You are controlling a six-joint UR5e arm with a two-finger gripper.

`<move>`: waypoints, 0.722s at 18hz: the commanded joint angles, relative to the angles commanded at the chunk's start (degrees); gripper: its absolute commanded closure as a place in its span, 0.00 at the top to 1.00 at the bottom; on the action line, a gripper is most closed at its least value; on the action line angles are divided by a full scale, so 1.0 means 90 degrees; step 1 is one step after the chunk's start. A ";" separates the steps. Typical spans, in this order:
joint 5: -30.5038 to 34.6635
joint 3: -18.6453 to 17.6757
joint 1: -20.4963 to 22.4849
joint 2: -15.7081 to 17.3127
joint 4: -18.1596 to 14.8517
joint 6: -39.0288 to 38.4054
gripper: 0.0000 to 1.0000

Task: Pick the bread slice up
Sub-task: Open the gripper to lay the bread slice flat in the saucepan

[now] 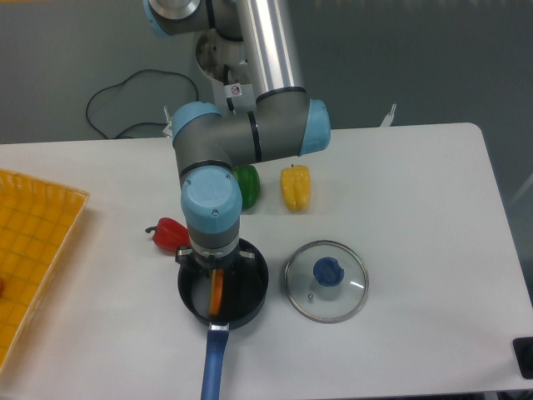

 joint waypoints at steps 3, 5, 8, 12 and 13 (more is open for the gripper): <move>0.0020 0.0069 0.0068 0.0097 -0.0039 0.0108 1.00; 0.0088 0.0098 0.0059 0.0117 -0.0039 0.0351 1.00; 0.0604 0.0137 0.0030 0.0147 -0.0030 0.0664 1.00; 0.0616 0.0176 0.0029 0.0147 -0.0166 0.0850 1.00; 0.0626 0.0186 0.0020 0.0147 -0.0176 0.0986 1.00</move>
